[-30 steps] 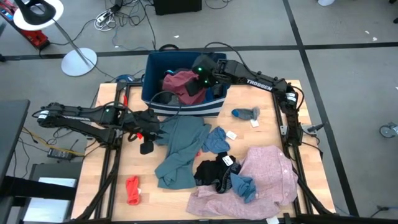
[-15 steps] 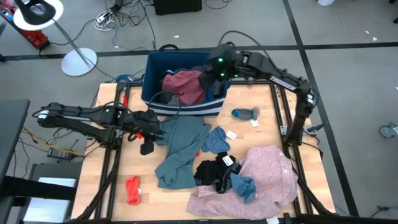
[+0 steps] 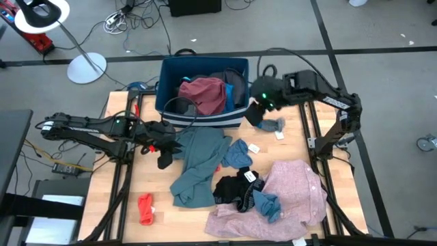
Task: Sort clothes
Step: Put the blue shorts into the blue bin
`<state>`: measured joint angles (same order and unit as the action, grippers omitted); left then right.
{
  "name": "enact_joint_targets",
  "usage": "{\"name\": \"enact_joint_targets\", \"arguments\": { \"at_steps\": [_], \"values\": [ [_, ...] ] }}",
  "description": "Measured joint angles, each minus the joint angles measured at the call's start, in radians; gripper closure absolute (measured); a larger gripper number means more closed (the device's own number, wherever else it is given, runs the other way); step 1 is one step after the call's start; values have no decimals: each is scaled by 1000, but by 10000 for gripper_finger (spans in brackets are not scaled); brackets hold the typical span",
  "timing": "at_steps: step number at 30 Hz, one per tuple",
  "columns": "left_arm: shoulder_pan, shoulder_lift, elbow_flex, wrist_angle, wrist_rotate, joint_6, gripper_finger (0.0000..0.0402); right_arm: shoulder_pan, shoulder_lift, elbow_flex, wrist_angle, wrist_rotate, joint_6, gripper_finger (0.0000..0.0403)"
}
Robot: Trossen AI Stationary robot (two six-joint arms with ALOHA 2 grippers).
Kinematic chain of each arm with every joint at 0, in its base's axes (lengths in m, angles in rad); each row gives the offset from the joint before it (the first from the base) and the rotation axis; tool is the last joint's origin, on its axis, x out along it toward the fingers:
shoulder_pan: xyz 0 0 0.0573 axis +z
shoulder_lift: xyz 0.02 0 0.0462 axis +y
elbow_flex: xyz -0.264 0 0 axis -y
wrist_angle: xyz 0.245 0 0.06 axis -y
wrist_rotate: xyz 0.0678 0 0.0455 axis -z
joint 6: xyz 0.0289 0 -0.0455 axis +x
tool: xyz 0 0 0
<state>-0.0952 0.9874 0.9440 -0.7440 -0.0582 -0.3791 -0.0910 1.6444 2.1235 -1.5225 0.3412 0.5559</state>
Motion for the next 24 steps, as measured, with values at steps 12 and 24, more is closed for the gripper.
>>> {"name": "enact_joint_targets", "arguments": {
  "at_steps": [12,24],
  "values": [
    [0,1,0,62,-12,-45,291,220,-9,0,-49,41,146,210],
    [0,1,0,74,-52,-23,291,446,-2,-174,-33,159,330,210]
  ]
}}
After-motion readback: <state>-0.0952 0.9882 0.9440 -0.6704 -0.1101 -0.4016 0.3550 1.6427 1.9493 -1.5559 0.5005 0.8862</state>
